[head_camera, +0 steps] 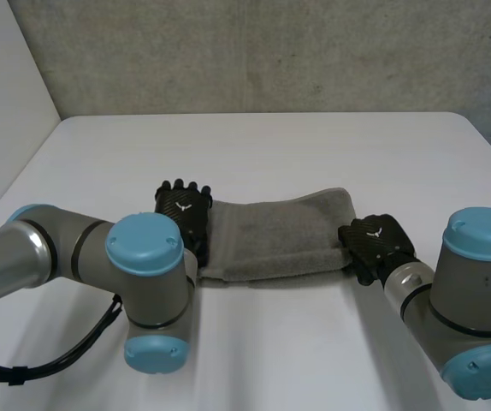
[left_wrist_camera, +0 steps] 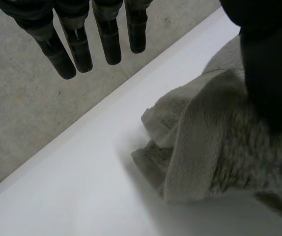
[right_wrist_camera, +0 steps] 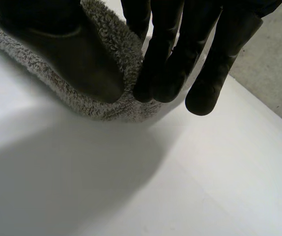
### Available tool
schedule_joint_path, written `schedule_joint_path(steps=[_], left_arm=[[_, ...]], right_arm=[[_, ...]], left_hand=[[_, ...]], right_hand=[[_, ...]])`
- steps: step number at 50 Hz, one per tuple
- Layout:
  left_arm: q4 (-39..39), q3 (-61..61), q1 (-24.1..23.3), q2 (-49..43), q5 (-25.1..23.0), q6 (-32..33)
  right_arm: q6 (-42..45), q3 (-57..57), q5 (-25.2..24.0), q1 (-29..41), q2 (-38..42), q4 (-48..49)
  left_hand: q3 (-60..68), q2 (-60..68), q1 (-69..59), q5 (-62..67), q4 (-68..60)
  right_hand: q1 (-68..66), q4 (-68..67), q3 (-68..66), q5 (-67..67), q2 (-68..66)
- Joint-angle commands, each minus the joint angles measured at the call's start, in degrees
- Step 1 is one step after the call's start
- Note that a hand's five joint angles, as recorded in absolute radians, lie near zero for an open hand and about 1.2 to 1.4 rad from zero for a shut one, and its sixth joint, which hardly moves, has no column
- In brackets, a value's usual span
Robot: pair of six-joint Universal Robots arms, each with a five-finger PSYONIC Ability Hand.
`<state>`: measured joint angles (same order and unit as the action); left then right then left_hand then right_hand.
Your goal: Fold the towel.
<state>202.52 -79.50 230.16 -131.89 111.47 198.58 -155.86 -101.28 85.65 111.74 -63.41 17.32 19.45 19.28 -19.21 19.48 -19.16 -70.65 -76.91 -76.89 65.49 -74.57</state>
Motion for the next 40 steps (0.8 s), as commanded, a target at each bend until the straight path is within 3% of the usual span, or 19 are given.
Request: schedule_joint_path(steps=[1, 7, 9, 13, 18, 20, 23, 25, 28, 33, 34, 35, 36, 37, 38, 40], left_arm=[[-0.11, -4.34, -2.26, 5.58, -0.12, -0.47], [-0.11, -6.9, -2.61, 8.94, -0.56, -0.56], [-0.11, -8.73, -2.61, 11.12, -0.82, -0.56], [-0.11, -10.59, -1.91, 13.07, -0.56, -0.56], [0.24, -13.05, 3.1, 16.76, -0.47, -0.65], [0.41, -14.98, 8.09, 19.29, -0.82, -0.82], [0.42, -15.6, 10.05, 20.1, -0.91, -1.26], [0.42, -16.21, 13.11, 21.06, -1.34, -3.45], [-0.02, -16.65, 15.22, 21.15, -3.27, -6.52], [-0.11, -17.18, 16.2, 21.15, -6.79, -8.56], [-0.02, -17.09, 16.2, 21.15, -7.32, -8.56], [-0.02, -17.09, 16.2, 21.15, -7.32, -8.56], [0.06, -16.83, 16.2, 21.07, -7.76, -8.56], [0.07, -16.39, 16.11, 20.98, -8.2, -8.65], [0.07, -16.39, 16.11, 20.98, -8.2, -8.65], [0.24, -15.95, 15.85, 20.98, -8.73, -8.73]], right_arm=[[4.58, 1.17, -0.05, 0.05, -4.08, -0.62], [13.56, 4.96, 0.22, 1.55, -5.58, -1.06], [19.68, 8.72, 0.22, 4.52, -5.32, -1.41], [24.02, 13.39, -0.14, 9.11, -4.53, -1.41], [26.31, 21.3, -1.98, 15.52, 2.06, -1.76], [26.22, 25.15, -6.44, 19.11, 6.96, -2.2], [26.13, 26.23, -10.15, 20.36, 9.36, -2.46], [26.13, 27.63, -17.59, 21.94, 13.73, -3.34], [26.04, 28.33, -22.01, 22.29, 16.64, -5.61], [24.99, 30.18, -20.26, 21.94, 17.53, -8.0], [23.07, 30.27, -19.39, 21.77, 17.1, -7.65], [19.83, 30.09, -18.6, 21.5, 15.87, -7.13], [19.8, 30.09, -18.59, 21.5, 15.86, -7.12], [15.71, 29.4, -17.9, 21.15, 13.43, -6.43], [11.23, 28.26, -17.37, 20.89, 10.01, -5.64], [7.01, 26.51, -16.75, 20.71, 6.58, -4.84]], left_hand=[[-3.34, -3.17, 3.11, -13.38, 3.06], [-5.36, -5.19, 5.13, -15.4, 5.08], [-6.87, -6.7, 6.64, -16.91, 6.59], [-7.55, -7.38, 7.32, -17.59, 7.27], [-7.89, -7.72, 7.65, -17.92, 7.6], [-8.22, -8.05, 7.99, -18.26, 7.94], [-8.22, -8.05, 7.99, -18.26, 7.94], [-8.22, -8.05, 7.99, -18.26, 7.94], [-8.22, -8.05, 7.99, -18.26, 7.94], [-7.89, -7.72, 7.65, -17.92, 7.6], [-7.89, -7.72, 7.65, -17.92, 7.6], [-7.89, -7.72, 7.65, -17.92, 7.6], [-7.72, -7.55, 7.49, -17.76, 7.44], [-7.72, -7.55, 7.48, -17.75, 7.43], [-7.72, -7.55, 7.48, -17.75, 7.43], [-7.89, -7.72, 7.65, -17.92, 7.6]], right_hand=[[-9.35, -3.09, -3.11, 4.51, -5.43], [-9.35, -3.09, -3.11, 4.51, -5.43], [-9.35, -3.09, -3.11, 4.51, -5.43], [-9.35, -3.09, -3.11, 4.51, -5.43], [-9.35, -3.09, -3.11, 4.51, -5.43], [-9.35, -3.09, -3.11, 4.51, -5.43], [-9.35, -3.09, -3.11, 4.51, -5.43], [-9.35, -3.09, -3.11, 4.51, -5.43], [-9.35, -3.09, -3.11, 4.51, -5.43], [-9.35, -3.09, -3.11, 4.51, -5.43], [-4.25, 2.01, 1.99, -0.59, -0.32], [17.78, 24.05, 24.02, -22.62, 21.71], [18.01, 24.27, 24.24, -22.84, 21.93], [38.16, 44.42, 44.4, -42.99, 42.08], [48.68, 54.95, 54.92, -53.52, 52.61], [52.45, 58.72, 58.69, -57.29, 56.38]])
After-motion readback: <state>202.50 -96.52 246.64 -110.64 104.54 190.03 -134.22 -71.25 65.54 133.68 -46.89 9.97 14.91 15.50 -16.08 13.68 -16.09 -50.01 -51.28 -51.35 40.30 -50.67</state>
